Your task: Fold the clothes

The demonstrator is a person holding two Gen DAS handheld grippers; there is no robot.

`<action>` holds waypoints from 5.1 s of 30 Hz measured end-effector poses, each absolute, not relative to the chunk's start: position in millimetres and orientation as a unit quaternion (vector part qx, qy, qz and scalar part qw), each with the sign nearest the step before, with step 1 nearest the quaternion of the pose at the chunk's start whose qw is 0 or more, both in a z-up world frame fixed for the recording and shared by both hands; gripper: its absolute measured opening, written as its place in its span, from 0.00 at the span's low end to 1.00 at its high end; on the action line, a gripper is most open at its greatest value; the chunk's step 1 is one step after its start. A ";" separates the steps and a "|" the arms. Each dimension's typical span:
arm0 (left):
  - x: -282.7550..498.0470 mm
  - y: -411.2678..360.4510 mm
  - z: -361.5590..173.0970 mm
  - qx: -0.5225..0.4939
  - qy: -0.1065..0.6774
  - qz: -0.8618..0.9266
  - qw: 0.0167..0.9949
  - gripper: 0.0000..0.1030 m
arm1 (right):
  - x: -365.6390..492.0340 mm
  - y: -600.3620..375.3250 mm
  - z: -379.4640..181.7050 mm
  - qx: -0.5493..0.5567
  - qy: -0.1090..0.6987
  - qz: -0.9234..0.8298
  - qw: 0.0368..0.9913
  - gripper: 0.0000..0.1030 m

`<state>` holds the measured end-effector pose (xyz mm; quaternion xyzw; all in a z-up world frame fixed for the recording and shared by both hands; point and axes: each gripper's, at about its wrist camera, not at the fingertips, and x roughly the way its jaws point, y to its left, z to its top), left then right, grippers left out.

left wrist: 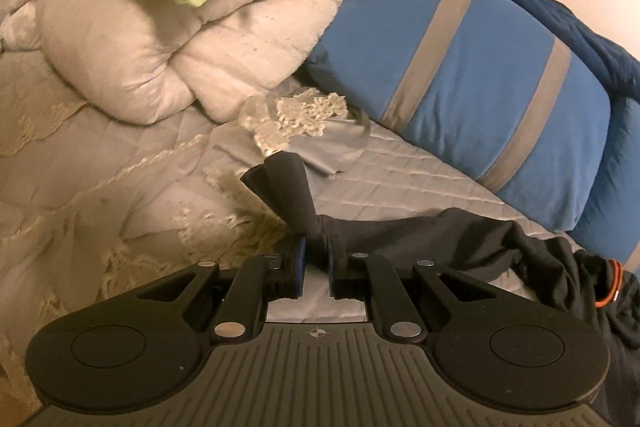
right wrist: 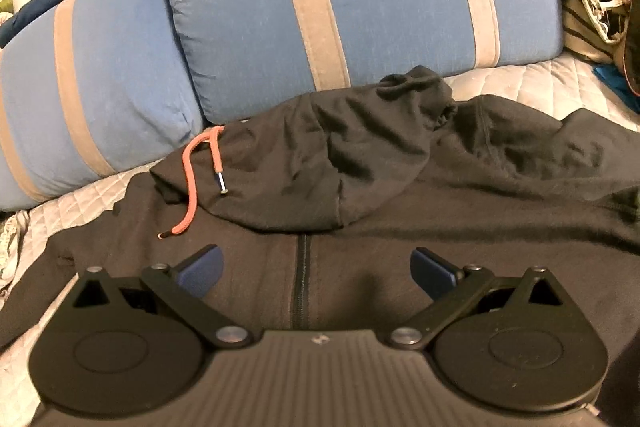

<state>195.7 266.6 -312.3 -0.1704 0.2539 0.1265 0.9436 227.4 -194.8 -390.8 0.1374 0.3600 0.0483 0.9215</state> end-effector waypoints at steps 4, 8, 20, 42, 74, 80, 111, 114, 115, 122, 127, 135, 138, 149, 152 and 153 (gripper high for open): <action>188.5 279.2 -315.2 -0.174 0.257 0.138 0.941 0.11 | 218.4 -200.6 -381.7 0.141 0.368 0.083 0.915 1.00; 184.4 290.8 -314.3 -0.162 0.258 0.158 0.939 0.11 | 208.1 -202.5 -388.5 0.116 0.358 0.106 0.920 1.00; 172.6 316.5 -292.1 -0.119 0.242 0.193 0.944 0.11 | 210.1 -207.6 -394.7 0.137 0.363 0.108 0.915 1.00; 159.5 335.8 -328.9 -0.089 0.330 0.305 0.889 0.27 | 212.3 -215.6 -396.2 0.169 0.375 0.111 0.905 1.00; 162.8 155.3 -233.5 -0.023 0.219 -0.050 0.974 0.62 | 174.1 -275.5 -291.5 0.121 0.333 0.156 0.922 1.00; 173.5 140.0 -203.8 -0.005 0.196 -0.066 0.978 0.62 | 179.7 -326.7 -254.5 0.060 0.288 0.105 0.950 1.00; 203.8 23.1 -28.8 0.046 0.046 -0.158 0.985 0.83 | 196.3 -423.1 -94.9 0.041 0.150 0.018 0.988 1.00; 215.1 10.8 -63.4 0.043 0.076 -0.180 0.980 0.83 | 202.7 -408.6 -122.0 0.010 0.172 0.032 0.985 1.00; 219.9 6.2 -75.7 0.043 0.090 -0.185 0.978 0.83 | 205.1 -403.7 -132.7 0.003 0.180 0.037 0.983 1.00; 241.9 -10.3 -153.2 0.028 0.167 -0.195 0.966 0.83 | 222.3 -375.4 -202.5 -0.023 0.226 0.069 0.971 1.00; 248.6 -15.6 -195.8 0.032 0.199 -0.184 0.962 0.83 | 230.7 -353.6 -241.9 -0.049 0.251 0.098 0.962 1.00; 260.7 -22.8 -243.9 0.041 0.248 -0.191 0.949 0.83 | 240.9 -318.7 -291.6 -0.062 0.283 0.139 0.947 1.00; 265.7 -21.7 -250.0 0.043 0.261 -0.204 0.943 0.83 | 243.9 -309.4 -303.9 -0.075 0.284 0.153 0.943 0.99; 284.2 -28.3 -270.4 0.075 0.276 -0.233 0.930 0.83 | 253.2 -265.5 -351.7 -0.164 0.265 0.225 0.923 0.97; 291.3 -32.6 -280.5 0.094 0.278 -0.243 0.925 0.83 | 246.9 -248.6 -367.8 -0.207 0.244 0.260 0.911 0.96; 293.9 -33.3 -284.5 0.104 0.281 -0.249 0.921 0.83 | 244.0 -242.6 -373.7 -0.227 0.235 0.272 0.905 0.94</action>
